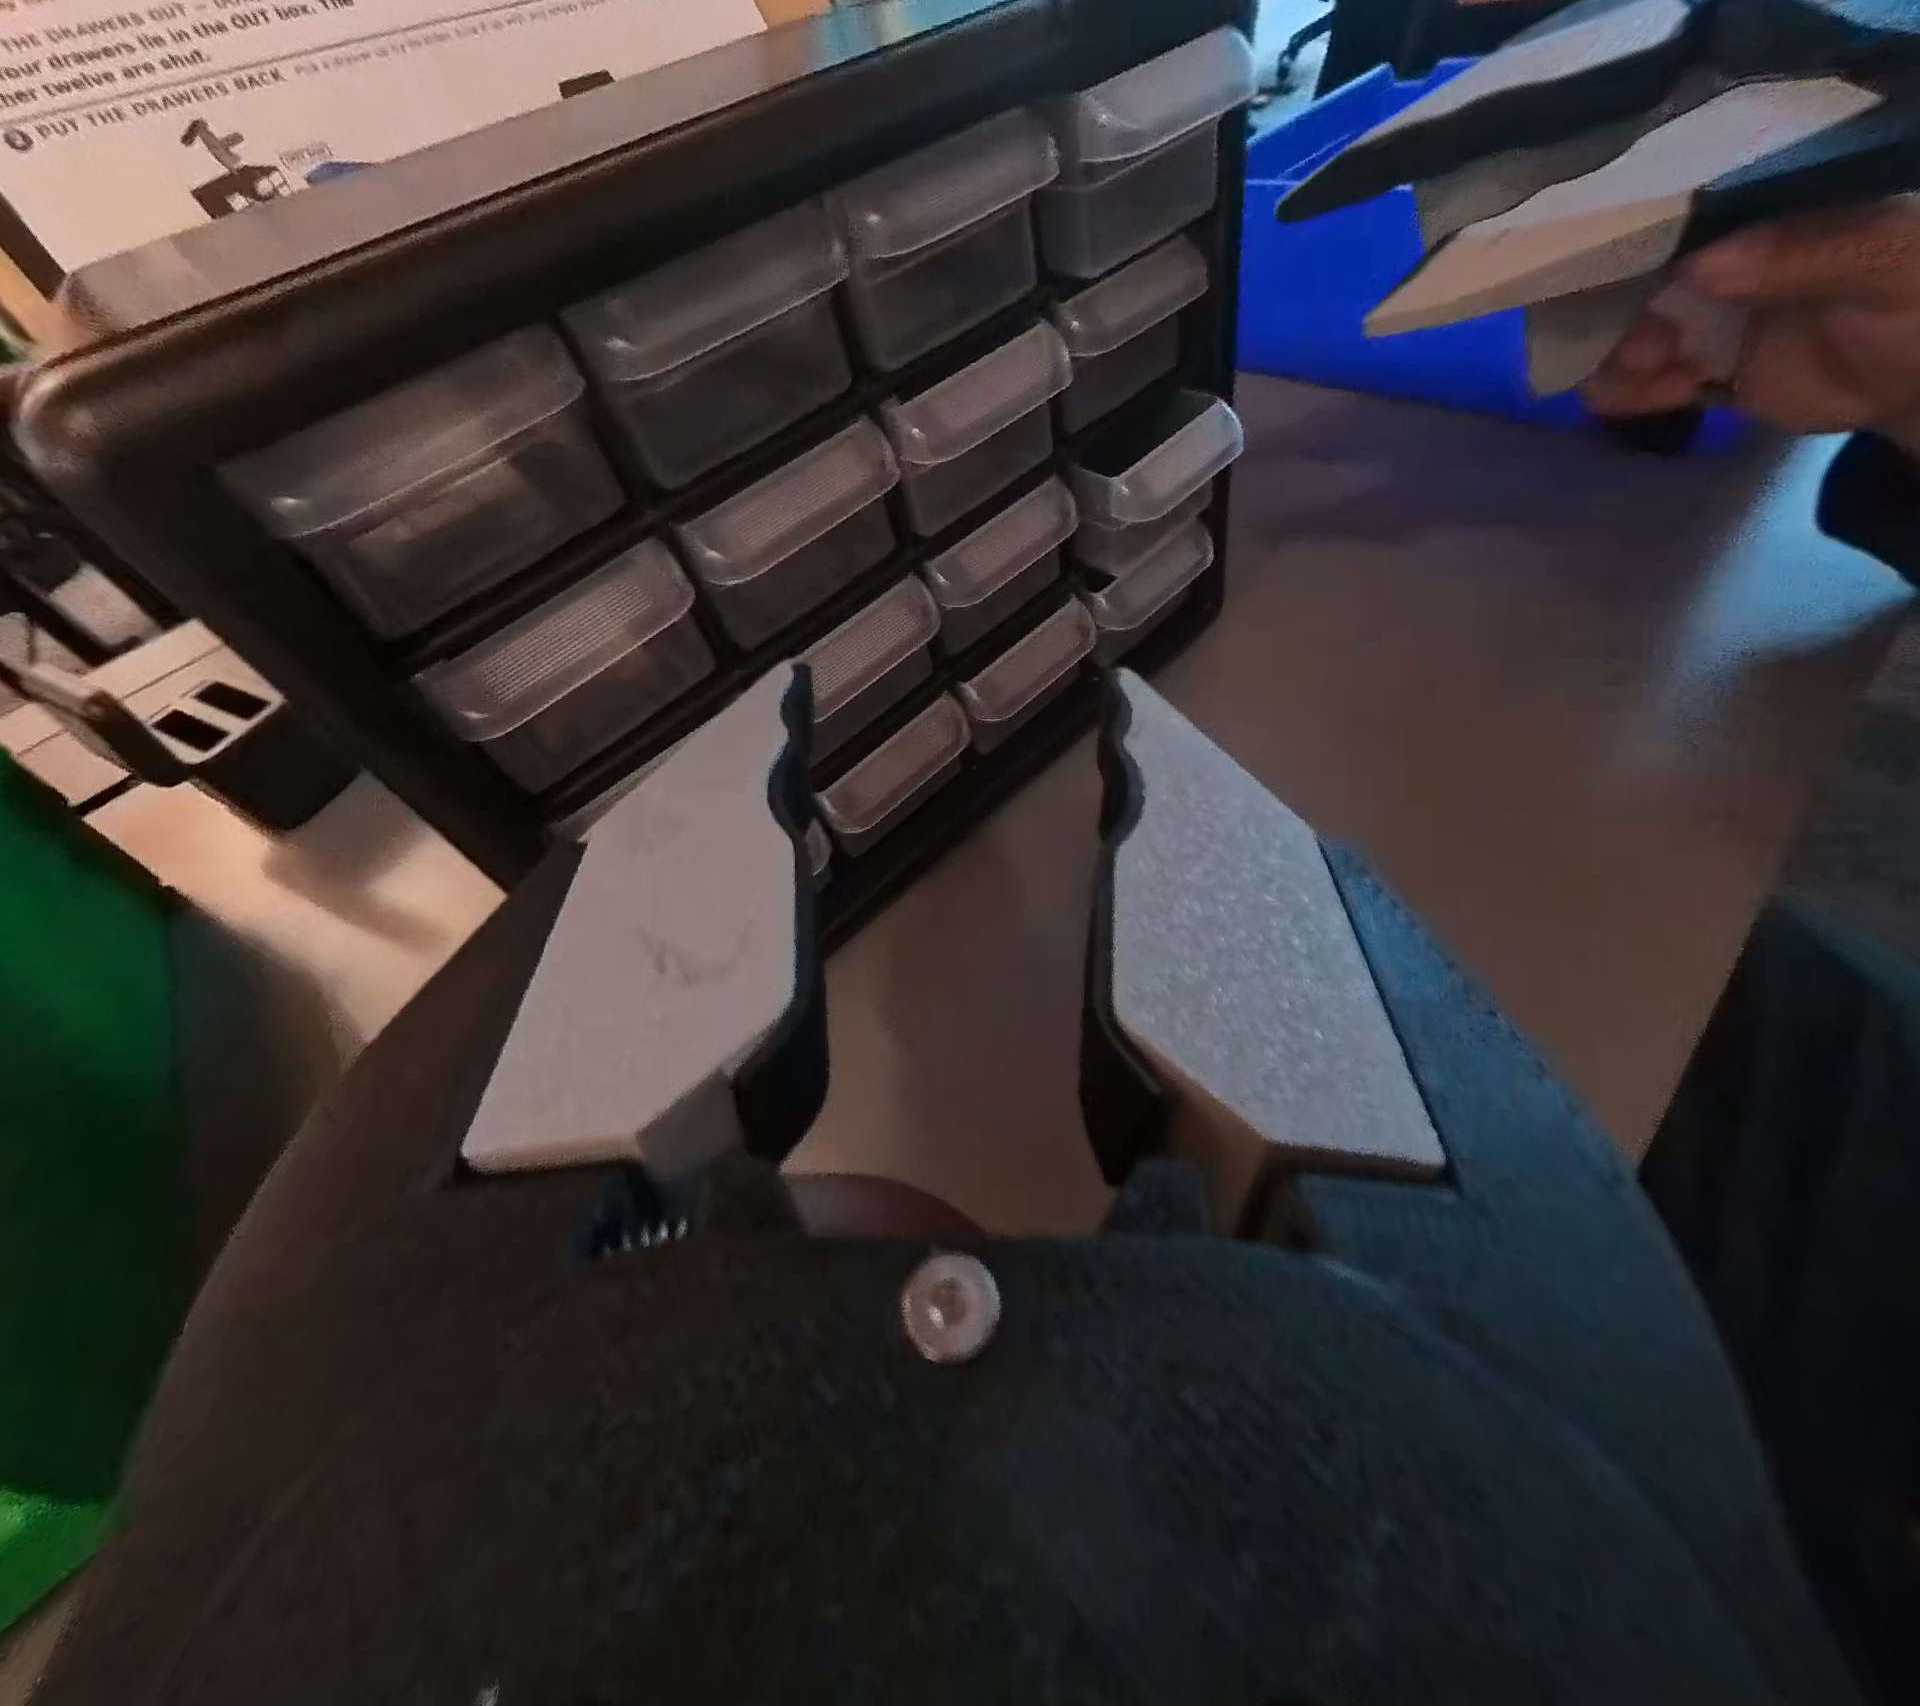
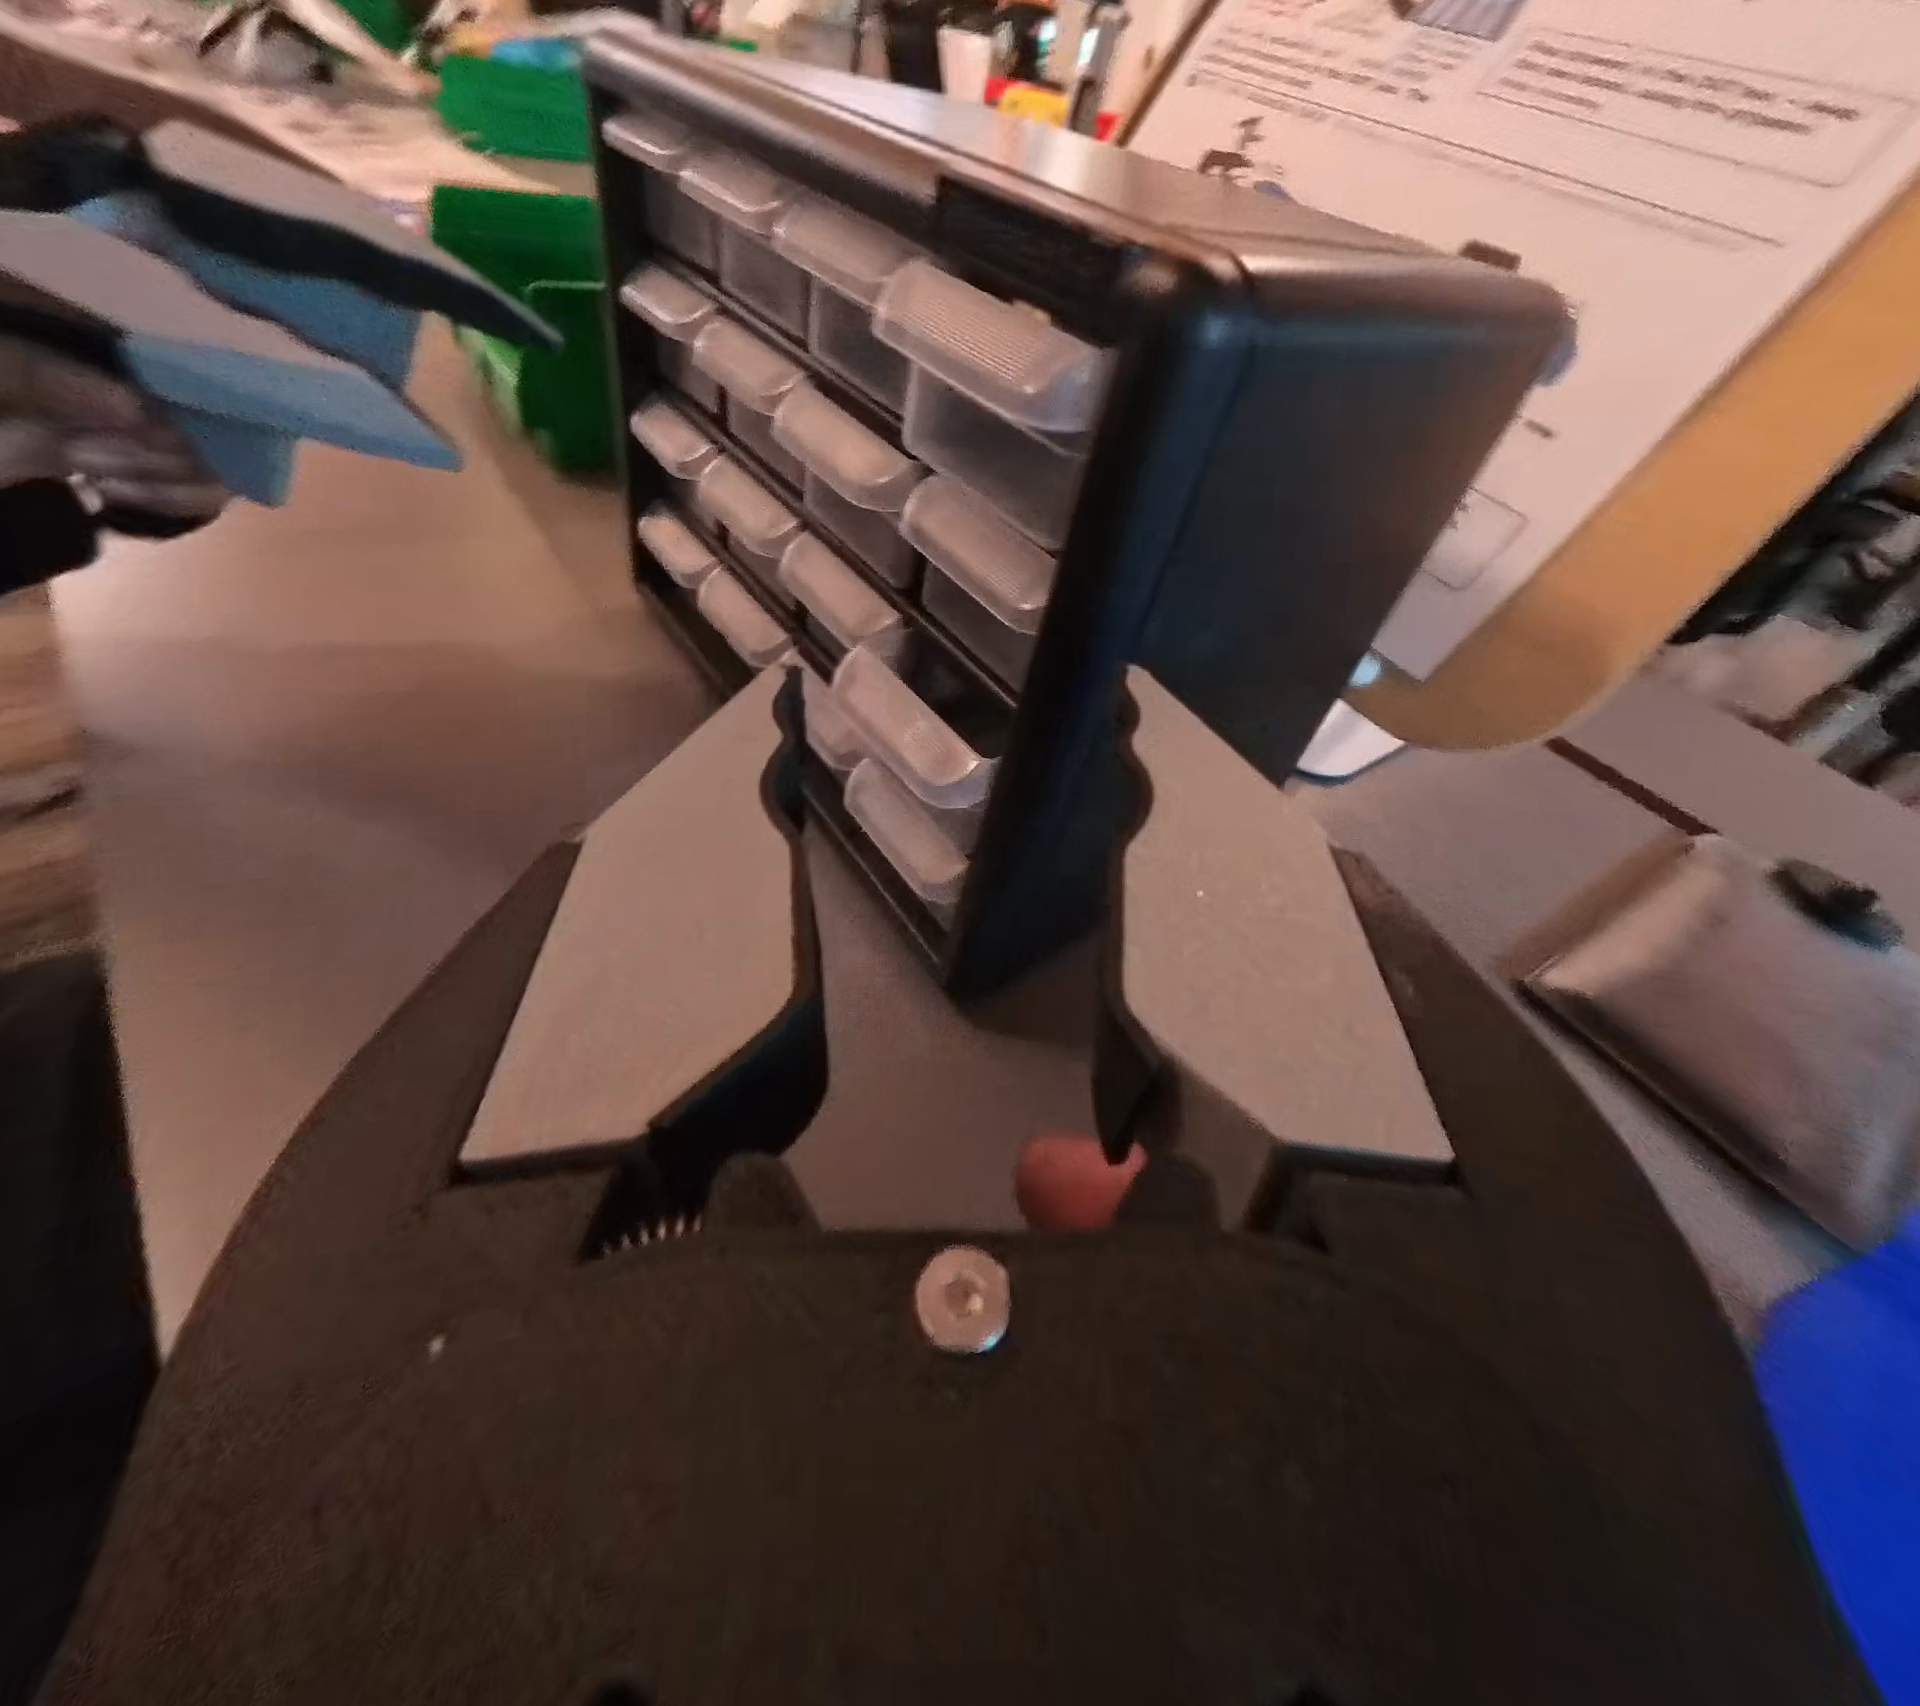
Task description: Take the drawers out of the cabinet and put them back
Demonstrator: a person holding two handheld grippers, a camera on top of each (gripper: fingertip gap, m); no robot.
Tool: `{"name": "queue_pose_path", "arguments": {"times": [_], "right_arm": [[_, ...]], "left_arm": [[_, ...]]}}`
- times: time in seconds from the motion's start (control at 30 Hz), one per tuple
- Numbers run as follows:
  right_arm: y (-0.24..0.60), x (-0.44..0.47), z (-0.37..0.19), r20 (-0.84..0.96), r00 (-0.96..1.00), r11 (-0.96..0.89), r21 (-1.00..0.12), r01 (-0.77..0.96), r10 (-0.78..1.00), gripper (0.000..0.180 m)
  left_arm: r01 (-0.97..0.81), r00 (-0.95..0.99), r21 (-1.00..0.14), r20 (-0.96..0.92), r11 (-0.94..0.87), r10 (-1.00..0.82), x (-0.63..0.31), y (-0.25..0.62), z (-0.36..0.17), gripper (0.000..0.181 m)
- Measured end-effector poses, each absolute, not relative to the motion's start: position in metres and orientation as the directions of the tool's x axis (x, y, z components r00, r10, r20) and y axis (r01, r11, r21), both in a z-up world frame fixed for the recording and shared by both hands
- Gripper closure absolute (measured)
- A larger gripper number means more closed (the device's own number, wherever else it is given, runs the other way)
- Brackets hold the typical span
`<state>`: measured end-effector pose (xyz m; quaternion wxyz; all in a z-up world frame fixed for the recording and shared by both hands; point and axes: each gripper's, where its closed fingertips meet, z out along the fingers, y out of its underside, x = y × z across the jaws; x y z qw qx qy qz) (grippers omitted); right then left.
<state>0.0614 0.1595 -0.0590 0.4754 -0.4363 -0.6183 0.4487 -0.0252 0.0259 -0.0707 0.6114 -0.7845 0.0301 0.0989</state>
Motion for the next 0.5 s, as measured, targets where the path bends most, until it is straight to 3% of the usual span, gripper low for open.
{"name": "queue_pose_path", "arguments": {"times": [0.23, 0.33, 0.5], "right_arm": [[0.150, 0.082, -0.019, 0.298, -0.289, 0.335, -0.938, 0.088, 0.910, 0.129], [0.149, 0.080, 0.003, 0.317, -0.286, 0.343, -0.938, 0.044, 0.904, 0.139], [0.147, 0.077, 0.015, 0.358, -0.241, 0.381, -0.923, 0.054, 0.902, 0.140]], "left_arm": [[-0.074, 0.992, -0.992, -0.063, -0.102, -0.105, -0.014, 0.030, -0.024, 0.128], [-0.135, 0.982, -0.989, -0.125, -0.063, -0.141, -0.006, 0.036, -0.001, 0.128], [-0.232, 0.965, -0.970, -0.220, -0.072, -0.143, 0.003, 0.049, 0.006, 0.128]]}}
